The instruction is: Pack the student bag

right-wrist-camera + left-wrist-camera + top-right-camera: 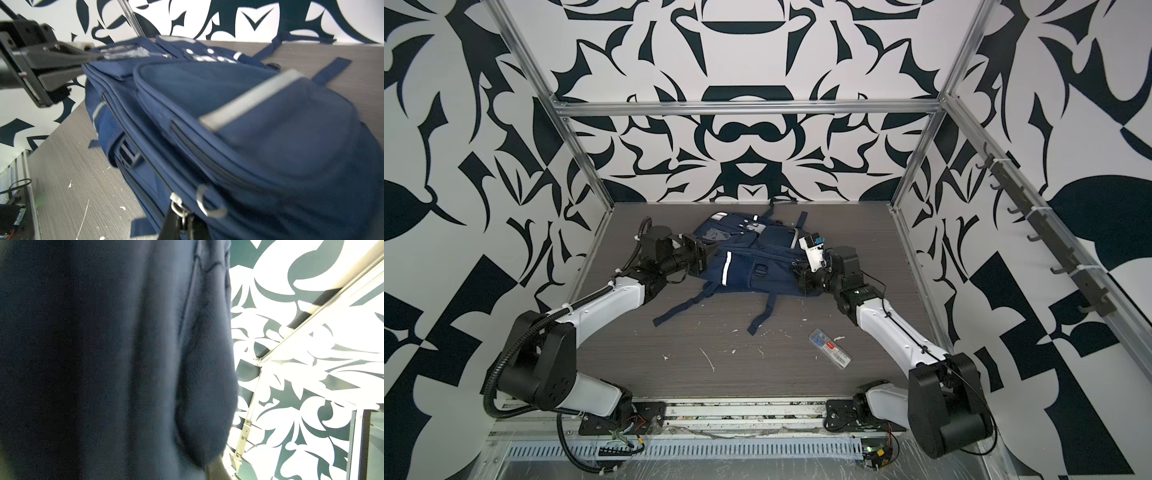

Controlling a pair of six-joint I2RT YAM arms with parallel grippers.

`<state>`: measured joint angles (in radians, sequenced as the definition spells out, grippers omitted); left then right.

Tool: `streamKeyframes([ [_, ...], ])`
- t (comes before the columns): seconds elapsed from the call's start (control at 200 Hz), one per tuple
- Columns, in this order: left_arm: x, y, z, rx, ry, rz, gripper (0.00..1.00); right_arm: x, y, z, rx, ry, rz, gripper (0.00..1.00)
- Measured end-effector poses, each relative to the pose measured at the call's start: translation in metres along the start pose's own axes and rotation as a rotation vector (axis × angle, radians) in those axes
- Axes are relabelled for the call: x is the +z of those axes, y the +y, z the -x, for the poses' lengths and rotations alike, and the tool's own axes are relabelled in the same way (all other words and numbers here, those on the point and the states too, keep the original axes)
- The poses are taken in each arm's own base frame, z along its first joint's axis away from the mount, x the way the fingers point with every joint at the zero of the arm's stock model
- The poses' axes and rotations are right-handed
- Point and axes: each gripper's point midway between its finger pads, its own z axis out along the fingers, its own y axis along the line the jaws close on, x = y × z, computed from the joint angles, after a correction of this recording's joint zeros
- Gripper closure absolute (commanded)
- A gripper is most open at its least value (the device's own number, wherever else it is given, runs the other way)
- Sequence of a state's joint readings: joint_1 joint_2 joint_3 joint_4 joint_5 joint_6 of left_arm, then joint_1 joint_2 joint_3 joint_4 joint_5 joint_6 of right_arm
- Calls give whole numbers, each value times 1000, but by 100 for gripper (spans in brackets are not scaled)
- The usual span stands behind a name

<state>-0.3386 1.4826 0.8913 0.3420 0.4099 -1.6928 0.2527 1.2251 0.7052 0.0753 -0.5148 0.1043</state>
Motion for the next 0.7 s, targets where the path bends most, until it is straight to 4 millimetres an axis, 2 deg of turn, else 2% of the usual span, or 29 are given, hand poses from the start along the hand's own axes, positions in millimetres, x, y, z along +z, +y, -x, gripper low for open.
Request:
streamKeyframes([
  [0.21, -9, 3, 26, 32, 30, 1, 100, 0, 8, 3, -37, 25, 14, 100],
  [0.365, 1, -2, 38, 143, 64, 35, 99, 5, 15, -2, -83, 72, 18, 100],
  [0.425, 8, -5, 42, 196, 76, 50, 79, 8, 16, -4, -99, 90, 10, 100],
  [0.49, 13, -5, 49, 250, 64, 77, 46, 12, 19, -5, -116, 109, 0, 100],
  [0.56, 16, -5, 60, 302, 41, 110, 2, 17, 25, -11, -133, 145, -3, 100],
  [0.7, 11, 4, 70, 369, 21, 188, 1, 31, 43, -26, -159, 227, 14, 100],
])
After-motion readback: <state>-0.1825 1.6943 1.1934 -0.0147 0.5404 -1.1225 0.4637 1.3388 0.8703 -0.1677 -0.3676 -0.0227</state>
